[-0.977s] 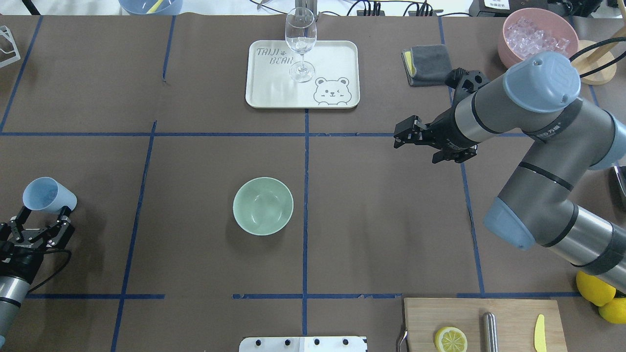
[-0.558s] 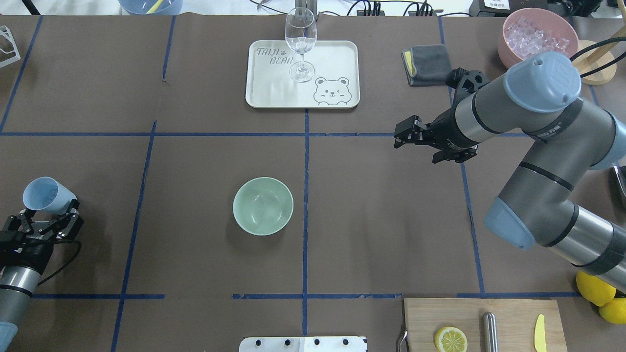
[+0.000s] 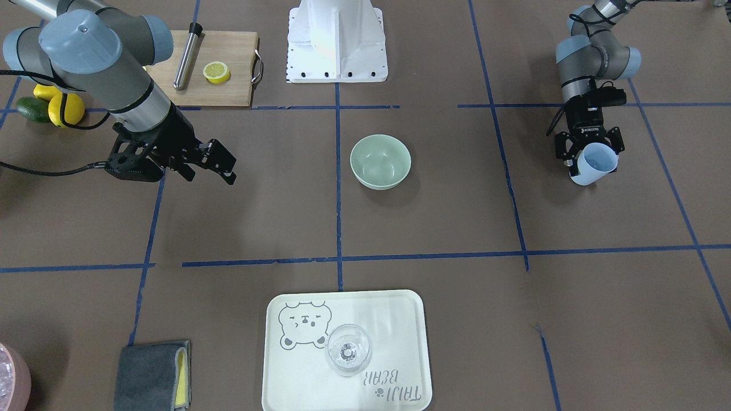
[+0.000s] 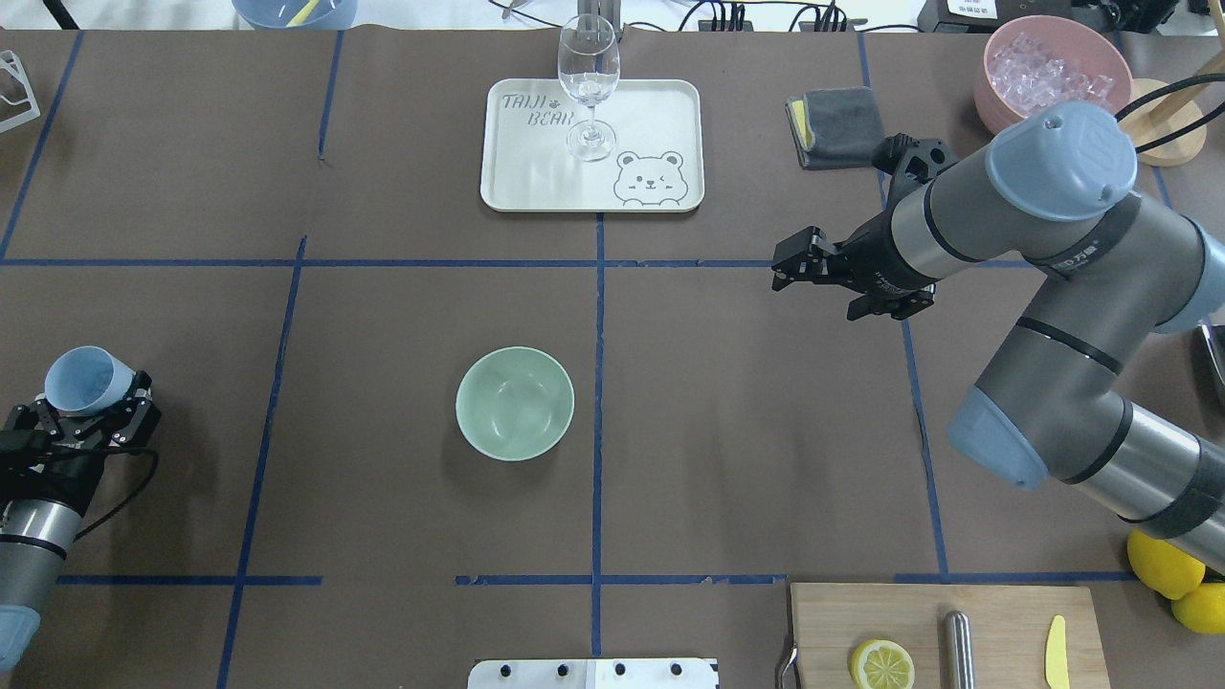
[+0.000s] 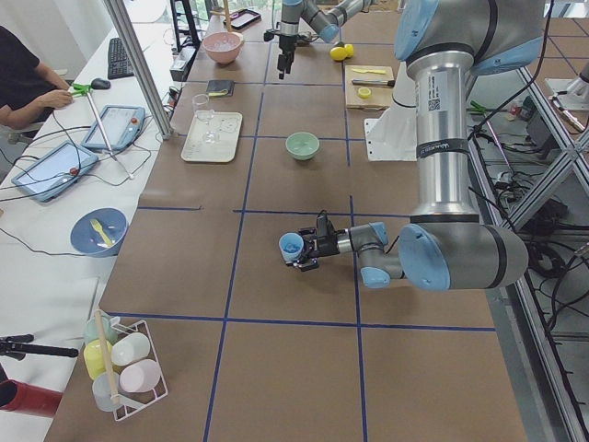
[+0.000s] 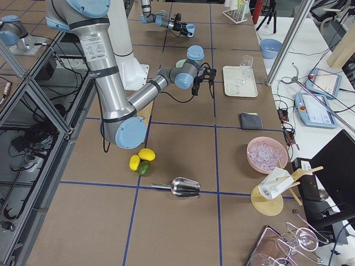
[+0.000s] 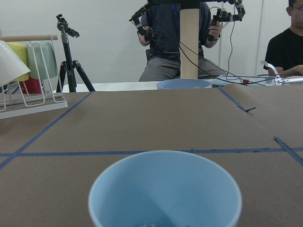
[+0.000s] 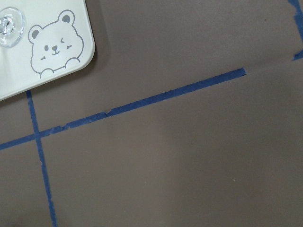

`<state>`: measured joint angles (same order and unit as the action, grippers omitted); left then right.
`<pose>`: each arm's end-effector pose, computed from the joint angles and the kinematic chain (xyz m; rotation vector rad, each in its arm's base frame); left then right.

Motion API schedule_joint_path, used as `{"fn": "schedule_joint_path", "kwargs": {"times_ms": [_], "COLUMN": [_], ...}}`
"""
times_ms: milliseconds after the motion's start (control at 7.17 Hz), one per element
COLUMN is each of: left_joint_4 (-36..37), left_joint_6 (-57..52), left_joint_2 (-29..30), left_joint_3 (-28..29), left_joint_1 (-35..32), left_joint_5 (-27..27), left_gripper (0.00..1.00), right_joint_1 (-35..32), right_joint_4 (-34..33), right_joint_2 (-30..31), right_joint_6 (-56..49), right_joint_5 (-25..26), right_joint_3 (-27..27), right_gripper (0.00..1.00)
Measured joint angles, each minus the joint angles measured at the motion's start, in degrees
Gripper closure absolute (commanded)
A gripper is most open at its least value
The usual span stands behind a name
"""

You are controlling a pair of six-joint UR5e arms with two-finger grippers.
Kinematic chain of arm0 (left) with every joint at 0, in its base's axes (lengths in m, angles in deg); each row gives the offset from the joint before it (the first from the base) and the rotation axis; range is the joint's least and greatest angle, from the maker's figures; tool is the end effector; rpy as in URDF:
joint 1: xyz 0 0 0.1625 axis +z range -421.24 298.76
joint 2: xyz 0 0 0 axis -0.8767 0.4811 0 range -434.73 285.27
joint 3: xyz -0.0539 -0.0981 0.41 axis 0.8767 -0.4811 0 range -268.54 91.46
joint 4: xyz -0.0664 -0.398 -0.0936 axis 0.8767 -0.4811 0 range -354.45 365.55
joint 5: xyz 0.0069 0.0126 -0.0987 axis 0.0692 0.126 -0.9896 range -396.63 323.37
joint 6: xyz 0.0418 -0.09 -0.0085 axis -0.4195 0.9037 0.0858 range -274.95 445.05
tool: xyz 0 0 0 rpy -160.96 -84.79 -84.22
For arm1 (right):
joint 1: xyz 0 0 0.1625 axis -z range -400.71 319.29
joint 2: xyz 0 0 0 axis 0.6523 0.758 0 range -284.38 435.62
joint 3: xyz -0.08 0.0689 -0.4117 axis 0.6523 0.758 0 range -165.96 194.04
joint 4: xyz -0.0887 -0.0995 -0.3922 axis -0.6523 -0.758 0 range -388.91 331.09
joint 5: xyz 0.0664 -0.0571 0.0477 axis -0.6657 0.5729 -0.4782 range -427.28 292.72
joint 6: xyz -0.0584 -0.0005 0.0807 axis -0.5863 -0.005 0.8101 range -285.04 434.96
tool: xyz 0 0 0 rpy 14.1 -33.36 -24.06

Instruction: Pour ice into bowl

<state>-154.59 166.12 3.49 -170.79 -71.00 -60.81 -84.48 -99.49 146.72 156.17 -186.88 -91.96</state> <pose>0.3343 -0.2848 0.6585 1.1831 0.5978 -0.5179 -0.3664 -0.4673 0.3097 -0.0177 -1.0434 0.3097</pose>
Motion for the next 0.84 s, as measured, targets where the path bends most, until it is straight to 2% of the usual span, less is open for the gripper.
{"fn": "schedule_joint_path", "kwargs": {"times_ms": [419,698,837], "left_joint_4": [-0.1,-2.9,-6.9], "left_joint_6": [-0.4,-3.2,-7.1], "left_joint_2": [0.4,0.4,0.6], "left_joint_3": [0.1,0.1,-0.1], "left_joint_1": [-0.2,-0.6,-1.7], "left_joint_5": [-0.1,-0.7,-2.4], "left_gripper": [1.0,1.0,1.0], "right_joint_1": [0.0,0.0,0.0], "right_joint_4": [0.0,0.0,0.0], "right_joint_2": [0.0,-0.1,-0.1], "right_joint_6": [0.0,0.0,0.0], "right_joint_5": [0.0,0.0,0.0], "right_joint_3": [0.0,0.0,0.0], "right_gripper": [0.0,0.0,0.0]}}
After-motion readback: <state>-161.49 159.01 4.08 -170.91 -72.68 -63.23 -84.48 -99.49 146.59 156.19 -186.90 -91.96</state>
